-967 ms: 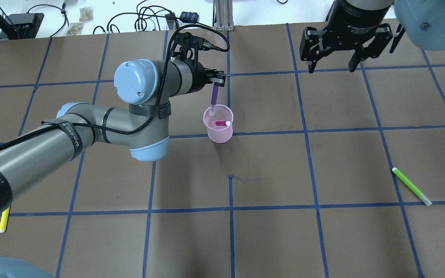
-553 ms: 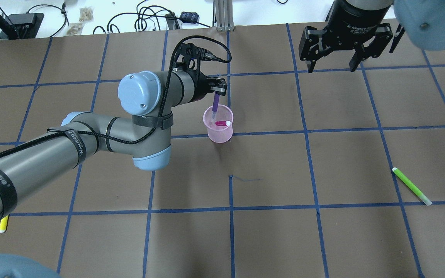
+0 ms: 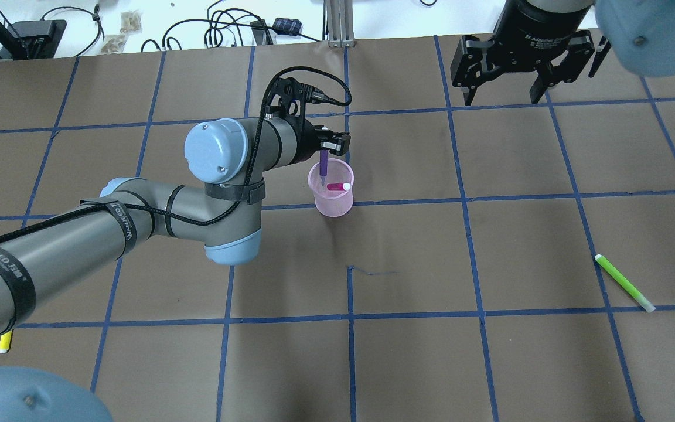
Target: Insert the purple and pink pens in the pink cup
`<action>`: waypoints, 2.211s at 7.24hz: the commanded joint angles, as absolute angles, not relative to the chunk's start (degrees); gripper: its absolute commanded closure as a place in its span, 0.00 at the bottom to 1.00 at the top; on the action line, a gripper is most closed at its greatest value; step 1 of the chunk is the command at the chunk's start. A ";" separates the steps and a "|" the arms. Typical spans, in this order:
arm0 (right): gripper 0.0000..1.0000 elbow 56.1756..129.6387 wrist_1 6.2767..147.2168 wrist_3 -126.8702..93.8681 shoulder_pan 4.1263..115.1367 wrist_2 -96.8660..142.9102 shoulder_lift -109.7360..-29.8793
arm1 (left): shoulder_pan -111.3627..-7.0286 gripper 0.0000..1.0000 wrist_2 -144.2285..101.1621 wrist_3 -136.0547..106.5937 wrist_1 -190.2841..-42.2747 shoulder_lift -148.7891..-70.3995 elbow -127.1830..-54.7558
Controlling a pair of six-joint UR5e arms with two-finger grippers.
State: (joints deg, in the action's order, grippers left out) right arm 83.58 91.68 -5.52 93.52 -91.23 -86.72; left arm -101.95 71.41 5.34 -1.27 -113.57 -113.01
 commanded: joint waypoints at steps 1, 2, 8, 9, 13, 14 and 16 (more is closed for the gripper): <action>0.07 83.58 91.76 -5.45 93.52 -91.23 -86.66 | -101.95 0.00 71.19 5.10 -1.23 -113.73 -112.94; 0.06 83.58 91.76 -5.54 93.52 -91.23 -86.66 | -101.95 0.00 71.10 5.10 -1.32 -113.64 -112.94; 0.05 83.58 91.85 -5.45 93.52 -91.32 -86.57 | -98.63 0.00 76.25 6.40 -51.10 -103.99 -95.43; 0.05 83.58 91.85 -5.45 93.52 -91.32 -86.57 | -97.92 0.00 76.90 6.85 -60.72 -101.97 -92.40; 0.03 83.58 91.85 -5.45 93.52 -91.23 -86.57 | -88.28 0.00 84.59 13.89 -83.54 -94.40 -89.40; 0.02 83.58 91.85 -5.45 93.52 -91.32 -86.66 | -88.50 0.00 85.16 13.54 -86.28 -92.65 -87.82; 0.02 83.58 91.85 -5.36 93.52 -91.32 -86.66 | -88.51 0.00 86.13 7.32 -89.21 -92.45 -85.62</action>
State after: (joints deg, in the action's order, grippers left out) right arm 83.58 91.85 -5.39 93.52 -91.34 -86.65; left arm -88.66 85.95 10.40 -87.57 -92.49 -87.03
